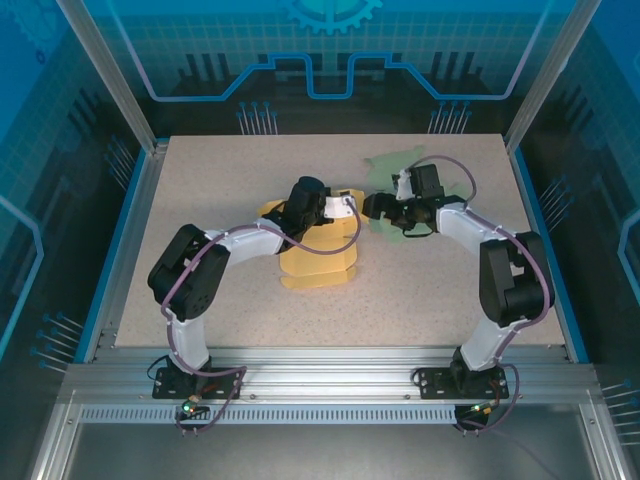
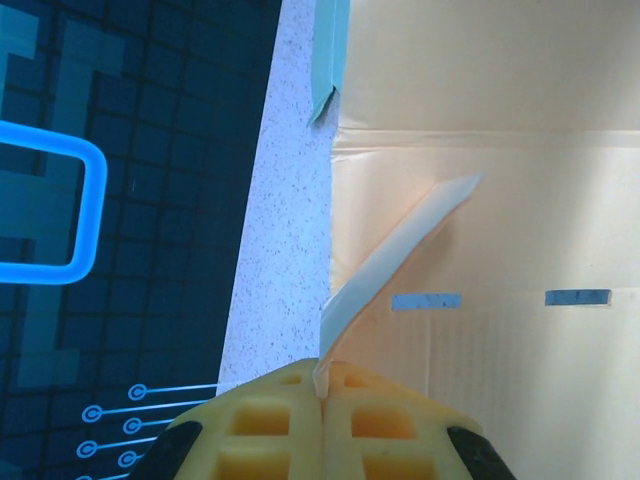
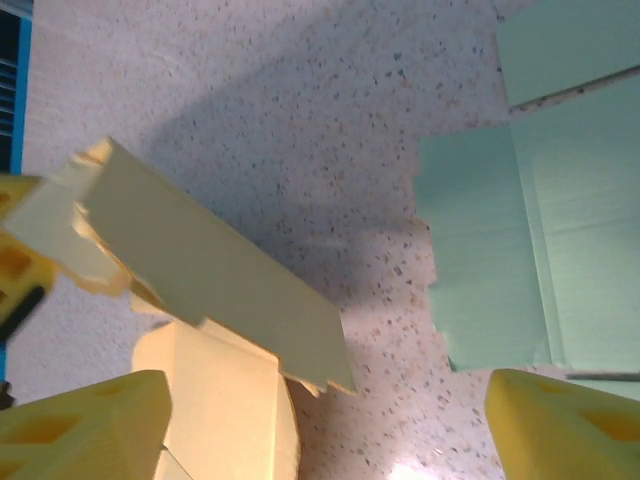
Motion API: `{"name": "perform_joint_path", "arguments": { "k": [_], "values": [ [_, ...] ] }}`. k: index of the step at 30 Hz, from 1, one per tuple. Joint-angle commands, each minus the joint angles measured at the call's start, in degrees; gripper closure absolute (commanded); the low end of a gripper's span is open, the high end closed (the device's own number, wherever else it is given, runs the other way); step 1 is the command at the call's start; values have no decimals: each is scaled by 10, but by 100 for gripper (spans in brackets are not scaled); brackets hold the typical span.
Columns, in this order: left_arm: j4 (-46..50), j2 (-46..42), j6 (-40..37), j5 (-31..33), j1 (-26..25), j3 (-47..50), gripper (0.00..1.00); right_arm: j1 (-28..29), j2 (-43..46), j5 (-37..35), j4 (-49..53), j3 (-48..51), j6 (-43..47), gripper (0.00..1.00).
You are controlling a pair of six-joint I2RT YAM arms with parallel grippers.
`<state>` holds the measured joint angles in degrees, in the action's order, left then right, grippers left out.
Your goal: Fold the paper box
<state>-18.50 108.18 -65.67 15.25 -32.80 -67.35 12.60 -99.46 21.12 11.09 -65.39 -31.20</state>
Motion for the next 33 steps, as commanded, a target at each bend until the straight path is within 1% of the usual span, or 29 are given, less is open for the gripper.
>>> {"name": "perform_joint_path", "arguments": {
  "k": [1, 7, 11, 16, 22, 27, 33],
  "values": [
    [-13, -4, -13, 6, 2, 6, 100, 3, -21, 9, -2, -44, 0, 13],
    [-30, -3, -12, 10, 2, 0, 100, 6, -84, 14, 22, -117, -2, 10],
    [-35, -1, -7, 17, 2, -6, 100, 18, -128, 19, 36, -156, 0, 9],
    [-45, 10, -6, 29, 2, -13, 100, 35, -155, 8, 50, -179, 6, 5],
    [-57, 15, 4, 22, 1, -16, 100, 41, -187, 29, 35, -198, -14, 5],
    [-79, 24, -13, 32, 1, -14, 100, 35, -155, 0, 42, -176, -14, 5],
    [-129, 37, -52, 54, 2, -8, 100, 14, -76, -3, 27, -70, -31, 6]
  ]
}}
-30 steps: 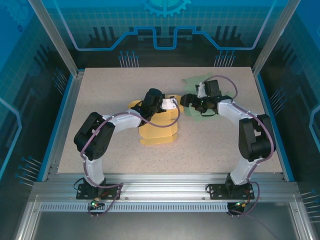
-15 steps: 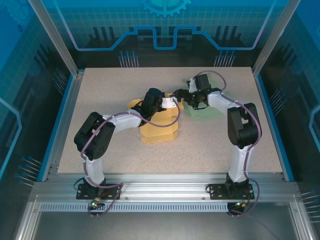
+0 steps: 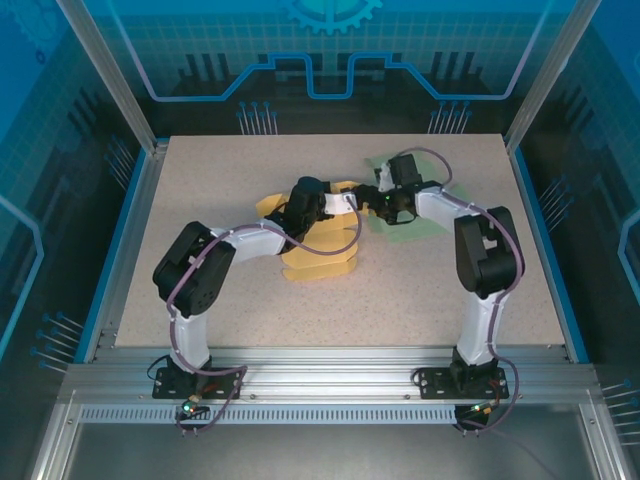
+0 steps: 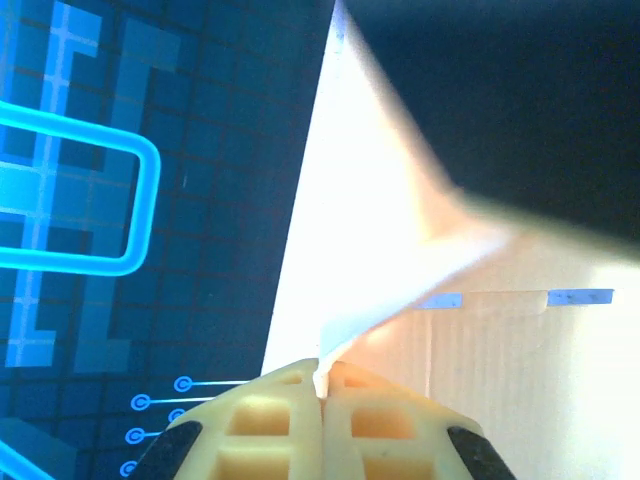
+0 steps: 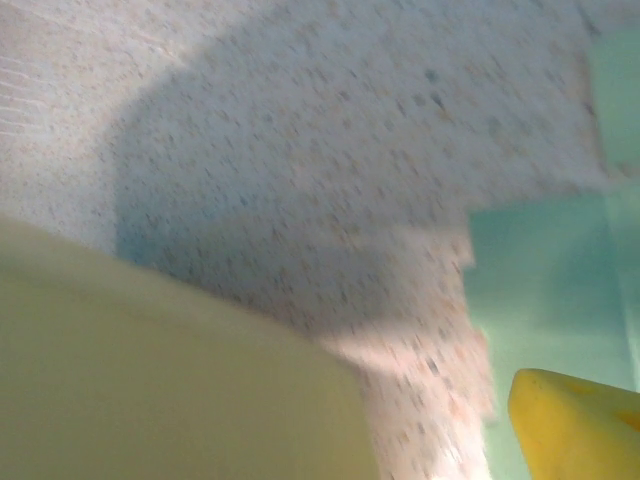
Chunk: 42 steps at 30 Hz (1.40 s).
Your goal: Fold the paper box
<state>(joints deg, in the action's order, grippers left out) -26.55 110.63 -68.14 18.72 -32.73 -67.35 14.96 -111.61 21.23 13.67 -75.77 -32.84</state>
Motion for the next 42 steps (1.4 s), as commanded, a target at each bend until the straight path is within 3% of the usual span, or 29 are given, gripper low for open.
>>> {"name": "perform_joint_path", "arguments": {
  "k": [1, 6, 12, 17, 33, 40, 42],
  "values": [
    [-55, 14, -33, 22, 3, -8, 100, -12, 56, -6, 0, 48, -20, 7],
    [-50, 13, -43, 19, 3, -7, 100, -18, 91, 16, -53, 114, -41, 10],
    [-30, 8, -42, 15, 2, -4, 100, -18, 56, 52, -164, 137, -85, 30],
    [-24, 11, -38, 20, 3, -6, 100, -13, 8, 80, -262, 143, -139, 38],
    [-18, 29, -22, 32, 2, -28, 100, 27, -43, 108, -342, 101, -214, 63],
    [-22, 31, -17, 39, 1, -25, 100, 42, -40, 97, -364, 102, -235, 70],
    [-24, 32, -17, 41, 1, -24, 100, 44, -38, 91, -385, 110, -253, 63]
  ]
}}
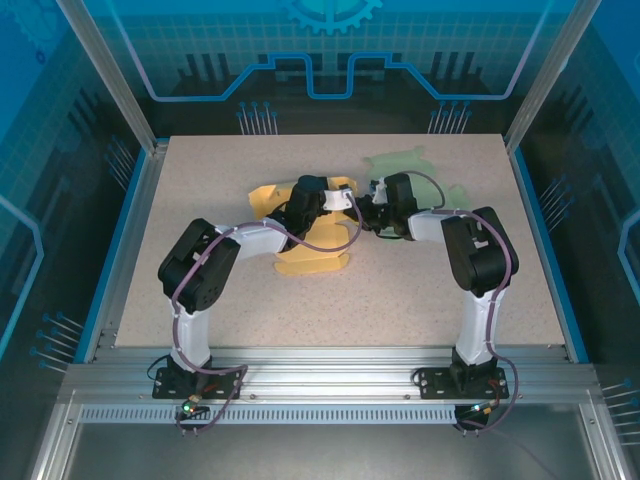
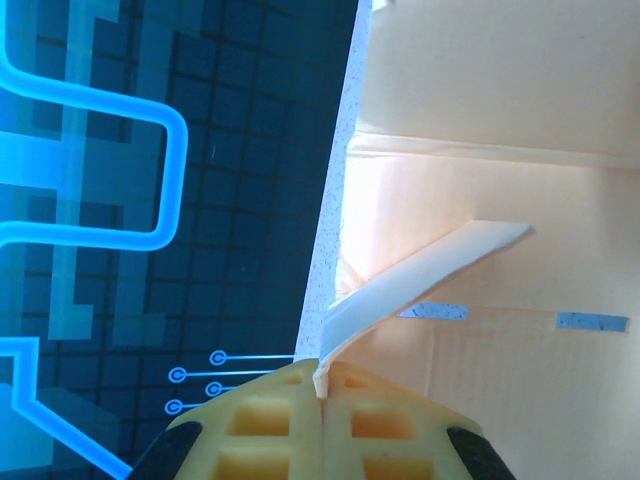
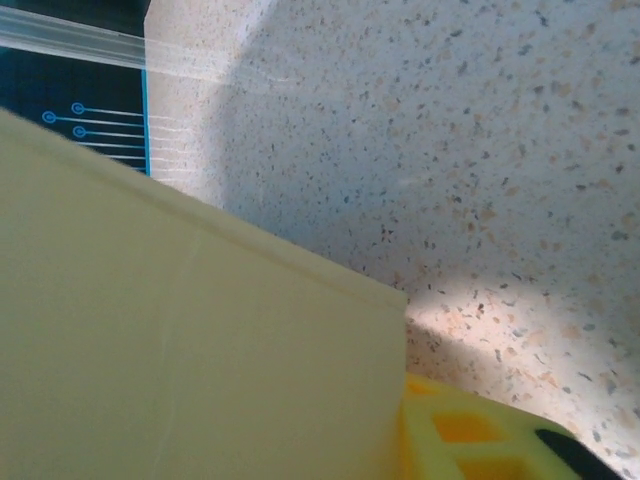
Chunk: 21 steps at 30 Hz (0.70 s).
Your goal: Fold the paper box
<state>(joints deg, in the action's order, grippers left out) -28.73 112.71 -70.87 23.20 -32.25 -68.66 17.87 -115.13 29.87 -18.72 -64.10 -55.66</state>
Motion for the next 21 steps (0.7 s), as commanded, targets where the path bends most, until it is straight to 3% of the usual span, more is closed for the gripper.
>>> {"name": "perform_joint_path", "arguments": {
  "k": [1, 5, 8, 11, 16, 21],
  "values": [
    [-5, 12, 11, -2, -5, -10, 100, 15, -2, 2, -78, 1, -39, 61],
    [-9, 13, 10, 1, -6, -9, 100, 16, -4, 5, -165, 23, -87, 57],
    [-24, 15, 8, 6, -6, -7, 100, 16, 0, 3, -190, 28, -96, 48],
    [-51, 18, -2, 12, -7, -4, 100, 12, 13, 1, -143, 25, -70, 39],
    [-130, 28, -58, 0, -6, 12, 100, -17, 49, 4, -61, 48, -14, 35],
    [-149, 30, -65, -17, -4, 13, 100, -63, 109, 9, 6, 93, 55, 32]
  ]
}}
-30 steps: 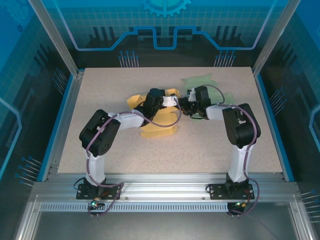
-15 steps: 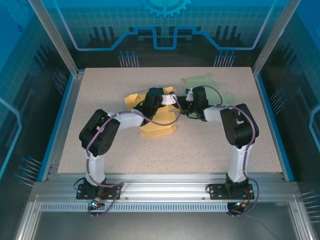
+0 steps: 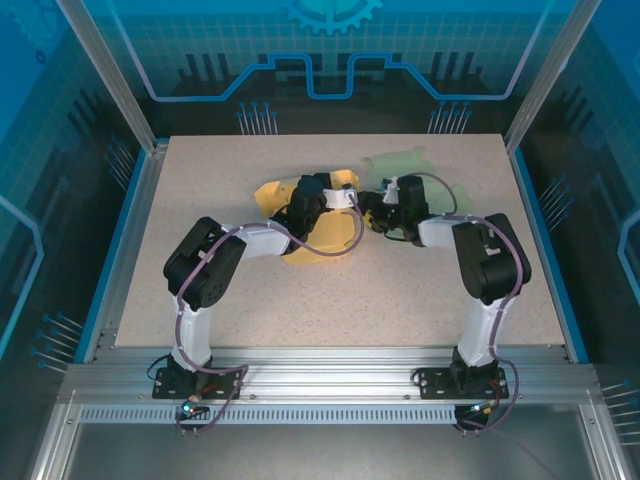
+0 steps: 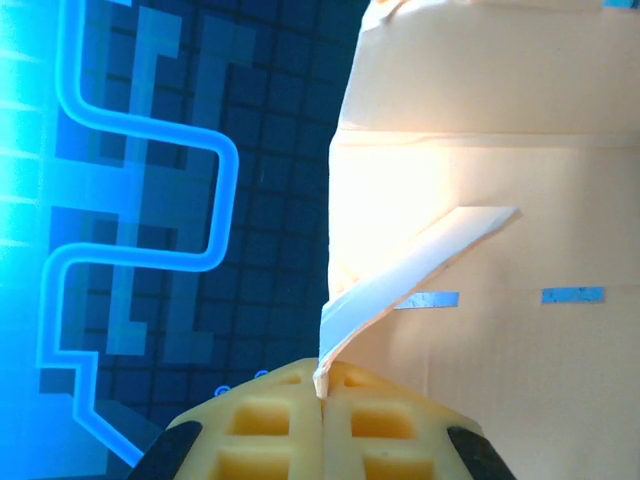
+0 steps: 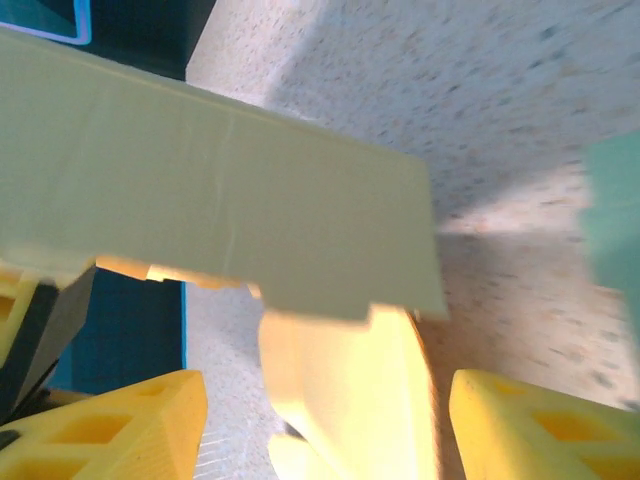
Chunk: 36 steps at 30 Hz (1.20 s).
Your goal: Fold the paper box
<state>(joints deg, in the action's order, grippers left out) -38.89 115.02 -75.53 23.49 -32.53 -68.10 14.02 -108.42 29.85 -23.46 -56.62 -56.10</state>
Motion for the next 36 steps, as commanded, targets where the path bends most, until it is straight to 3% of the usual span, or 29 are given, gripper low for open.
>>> {"name": "perform_joint_path", "arguments": {
  "k": [1, 6, 11, 21, 36],
  "values": [
    [-55, 7, -20, -25, -1, 11, 100, -33, 57, 8, 71, 25, 77, 31],
    [-101, 15, -58, -52, -1, 34, 100, -74, 97, -2, 159, 17, 143, 31],
    [-101, 3, -41, -66, 0, 44, 100, -99, 65, 11, 216, -56, 200, 32],
    [-66, -46, 14, -99, 3, 84, 100, -88, -32, 45, 206, -165, 273, 42],
    [-68, -42, 21, -105, 7, 91, 100, -37, -95, 77, 218, -229, 335, 44]
  ]
}}
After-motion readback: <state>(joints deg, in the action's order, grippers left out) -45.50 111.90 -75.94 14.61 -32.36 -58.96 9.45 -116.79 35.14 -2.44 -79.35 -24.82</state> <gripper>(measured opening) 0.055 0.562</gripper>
